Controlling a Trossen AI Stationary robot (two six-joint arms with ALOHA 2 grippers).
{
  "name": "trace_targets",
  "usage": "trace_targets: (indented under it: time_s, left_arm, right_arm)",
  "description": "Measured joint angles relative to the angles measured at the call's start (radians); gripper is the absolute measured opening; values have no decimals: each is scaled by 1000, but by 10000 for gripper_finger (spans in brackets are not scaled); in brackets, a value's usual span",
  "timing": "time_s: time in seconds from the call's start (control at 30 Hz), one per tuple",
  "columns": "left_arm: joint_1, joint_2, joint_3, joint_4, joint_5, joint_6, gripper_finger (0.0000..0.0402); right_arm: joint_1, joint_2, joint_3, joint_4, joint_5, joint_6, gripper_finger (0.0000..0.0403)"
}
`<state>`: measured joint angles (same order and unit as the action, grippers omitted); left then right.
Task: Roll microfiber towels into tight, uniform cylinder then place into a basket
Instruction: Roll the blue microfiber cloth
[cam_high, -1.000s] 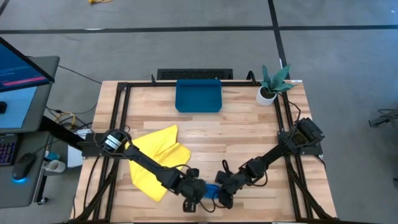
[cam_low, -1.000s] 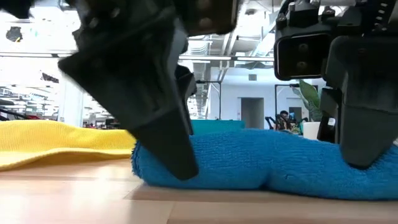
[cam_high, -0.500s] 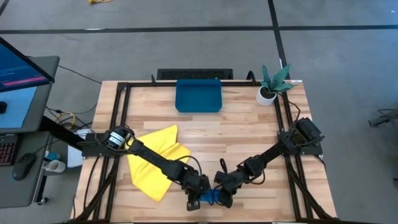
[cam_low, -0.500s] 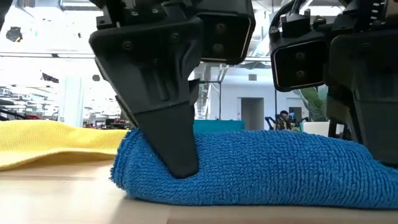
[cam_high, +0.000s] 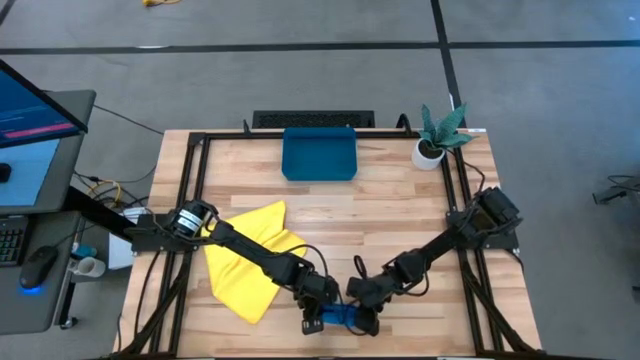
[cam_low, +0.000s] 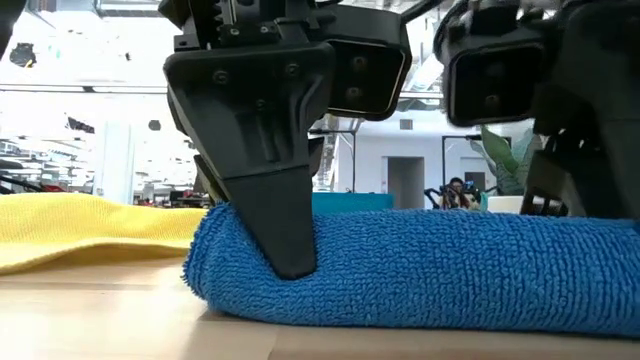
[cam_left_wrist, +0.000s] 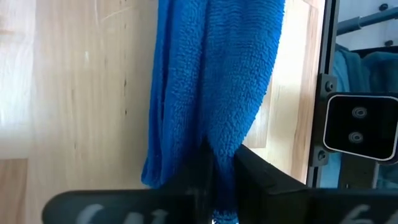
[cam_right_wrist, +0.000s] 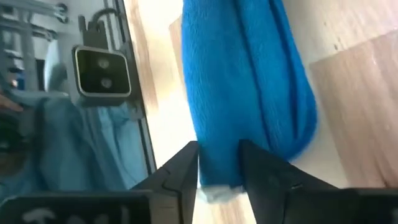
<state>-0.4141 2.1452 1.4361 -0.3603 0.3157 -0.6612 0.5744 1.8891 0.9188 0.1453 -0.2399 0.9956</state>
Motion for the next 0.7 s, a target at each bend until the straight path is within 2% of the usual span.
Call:
trace_targets:
  time_s: [0.13, 0.3, 0.43, 0.6, 0.7]
  left_arm:
    - [0, -1, -1, -16, 4, -3, 22]
    - [0, -2, -1, -18, 4, -3, 19]
    - [1, -2, -1, -18, 2, -3, 21]
    - [1, -2, -1, -18, 0, -4, 21]
    - [1, -2, -1, -17, -2, -4, 21]
  right_arm:
    - [13, -69, -4, -98, 50, -58, 143]
    - [79, -182, -3, -168, 204, -136, 136]
    - [146, -200, -2, -64, 294, -261, 134]
    - [165, -131, 0, 115, 300, -360, 131]
    - [158, -91, 0, 144, 293, -368, 119]
